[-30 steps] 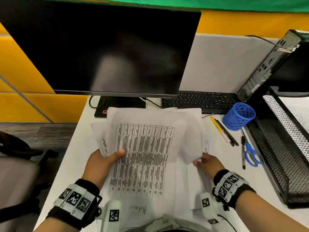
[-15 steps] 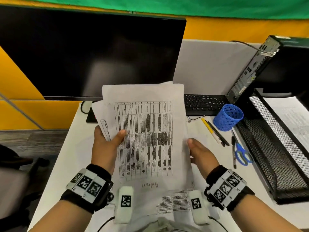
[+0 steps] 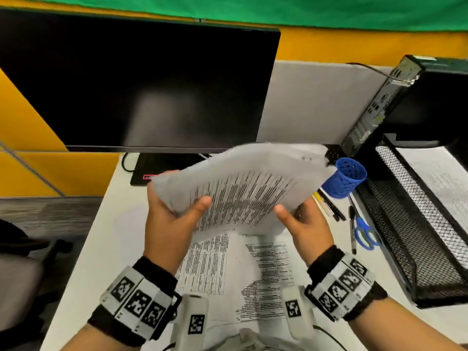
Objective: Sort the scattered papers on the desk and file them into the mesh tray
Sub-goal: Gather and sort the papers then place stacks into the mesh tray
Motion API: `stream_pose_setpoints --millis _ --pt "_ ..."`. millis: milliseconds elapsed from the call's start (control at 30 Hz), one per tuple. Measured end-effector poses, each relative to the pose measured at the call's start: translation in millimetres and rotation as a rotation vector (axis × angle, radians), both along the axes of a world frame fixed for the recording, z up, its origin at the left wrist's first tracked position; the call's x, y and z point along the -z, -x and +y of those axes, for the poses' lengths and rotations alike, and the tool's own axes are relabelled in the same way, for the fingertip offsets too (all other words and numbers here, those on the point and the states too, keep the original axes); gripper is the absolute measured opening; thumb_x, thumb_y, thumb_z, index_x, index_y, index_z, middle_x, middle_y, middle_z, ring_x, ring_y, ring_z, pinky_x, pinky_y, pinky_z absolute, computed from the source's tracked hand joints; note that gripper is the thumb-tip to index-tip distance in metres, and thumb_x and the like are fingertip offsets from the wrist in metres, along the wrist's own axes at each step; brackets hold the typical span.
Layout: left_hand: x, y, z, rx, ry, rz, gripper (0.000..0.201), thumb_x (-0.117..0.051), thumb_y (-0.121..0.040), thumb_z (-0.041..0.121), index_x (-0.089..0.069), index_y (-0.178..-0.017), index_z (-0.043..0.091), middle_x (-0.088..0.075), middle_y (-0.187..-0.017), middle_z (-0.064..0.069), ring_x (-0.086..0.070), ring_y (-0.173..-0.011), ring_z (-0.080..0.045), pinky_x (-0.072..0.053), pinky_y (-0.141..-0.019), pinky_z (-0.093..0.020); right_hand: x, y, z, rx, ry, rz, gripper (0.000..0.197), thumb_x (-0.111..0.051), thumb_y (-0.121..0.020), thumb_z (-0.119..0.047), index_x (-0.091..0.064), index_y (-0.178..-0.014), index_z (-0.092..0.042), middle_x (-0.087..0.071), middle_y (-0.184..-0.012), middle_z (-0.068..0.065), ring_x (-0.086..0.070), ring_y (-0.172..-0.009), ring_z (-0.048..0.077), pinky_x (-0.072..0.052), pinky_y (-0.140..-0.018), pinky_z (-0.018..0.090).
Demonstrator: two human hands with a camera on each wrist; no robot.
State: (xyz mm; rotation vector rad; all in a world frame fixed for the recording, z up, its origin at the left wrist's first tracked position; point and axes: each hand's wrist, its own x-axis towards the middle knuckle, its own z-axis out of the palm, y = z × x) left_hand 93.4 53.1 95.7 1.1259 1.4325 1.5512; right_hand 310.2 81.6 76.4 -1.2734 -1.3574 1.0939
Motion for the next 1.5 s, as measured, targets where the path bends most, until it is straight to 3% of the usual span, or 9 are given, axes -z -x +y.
stream_pose_setpoints --millis 67,167,300,433,633,833,1133,1333,1500 --pt "9 0 -1 -0.004 0.039 0.004 0.065 -0.078 -0.072 0.031 -0.042 -0.126 0.022 -0.066 -0.115 0.001 -0.064 -0.105 -0.007 -0.056 -0.082 -0.023 4 1 0 0.032 0.021 -0.017 0.025 -0.057 -0.089 -0.011 -0.055 -0.112 -0.022 -0.064 -0.102 -0.011 -0.058 -0.092 -0.012 -0.044 -0.084 0.018" --pt "2 -8 2 -0.055 -0.001 0.012 0.042 -0.064 -0.086 0.016 -0.04 -0.112 0.039 -0.062 -0.109 0.014 -0.06 -0.094 0.012 -0.05 -0.072 -0.005 0 7 4 0.049 0.021 0.007 0.028 -0.049 -0.093 -0.007 -0.056 -0.111 -0.027 -0.063 -0.098 -0.013 -0.058 -0.087 -0.014 -0.045 -0.086 0.014" --pt "-16 -12 9 -0.127 -0.157 -0.001 0.033 -0.047 -0.096 0.01 -0.032 -0.12 0.025 -0.056 -0.112 0.015 -0.057 -0.097 0.015 -0.045 -0.078 -0.003 -12 10 7 0.046 -0.059 0.083 0.033 -0.046 -0.094 -0.002 -0.052 -0.117 -0.025 -0.061 -0.103 -0.021 -0.057 -0.09 -0.02 -0.043 -0.077 -0.001" --pt "-3 -7 10 -0.108 -0.153 -0.026 0.03 -0.045 -0.098 0.01 -0.033 -0.122 0.022 -0.057 -0.113 0.013 -0.059 -0.101 0.007 -0.049 -0.081 -0.011 -8 3 3 0.033 -0.044 0.118 0.039 -0.055 -0.088 0.002 -0.052 -0.107 -0.032 -0.063 -0.105 -0.015 -0.061 -0.093 -0.012 -0.048 -0.079 0.006" --pt "29 -8 11 -0.032 0.051 -0.093 0.04 -0.05 -0.095 0.016 -0.042 -0.118 0.047 -0.06 -0.111 0.026 -0.056 -0.099 0.019 -0.045 -0.084 -0.012 13 6 8 0.067 0.108 0.105 0.041 -0.049 -0.09 0.002 -0.054 -0.102 -0.037 -0.063 -0.103 -0.016 -0.061 -0.095 -0.004 -0.047 -0.083 0.015" --pt "50 -3 16 -0.042 0.215 -0.24 0.036 -0.054 -0.093 0.02 -0.055 -0.122 0.04 -0.067 -0.118 0.012 -0.059 -0.115 -0.013 -0.046 -0.099 -0.045 23 16 13 0.093 0.233 0.067 0.038 -0.054 -0.09 -0.006 -0.051 -0.113 -0.036 -0.064 -0.112 -0.008 -0.058 -0.109 0.015 -0.044 -0.102 0.04" --pt "48 -8 23 -0.002 0.198 -0.229 0.026 -0.061 -0.087 0.012 -0.053 -0.096 0.035 -0.065 -0.104 0.004 -0.067 -0.089 -0.005 -0.051 -0.08 -0.035 29 20 19 0.096 0.291 0.048 0.042 -0.06 -0.085 -0.004 -0.056 -0.105 -0.04 -0.065 -0.12 -0.002 -0.057 -0.115 0.021 -0.041 -0.105 0.048" --pt "51 0 25 -0.09 0.247 -0.113 0.017 -0.053 -0.093 0.015 -0.058 -0.09 0.031 -0.069 -0.099 0.004 -0.064 -0.1 -0.022 -0.049 -0.095 -0.051 27 7 21 0.1 0.339 -0.001 0.044 -0.053 -0.09 -0.002 -0.05 -0.129 -0.02 -0.062 -0.126 0.002 -0.054 -0.119 0.023 -0.039 -0.107 0.047" --pt "43 -4 23 -0.037 0.257 -0.108 0.021 -0.046 -0.097 0.015 -0.055 -0.092 0.033 -0.068 -0.098 0.012 -0.062 -0.099 -0.014 -0.046 -0.098 -0.046 16 -10 17 0.002 0.288 -0.028 0.045 -0.054 -0.089 -0.002 -0.048 -0.123 -0.031 -0.062 -0.123 -0.003 -0.056 -0.117 0.016 -0.041 -0.104 0.037"
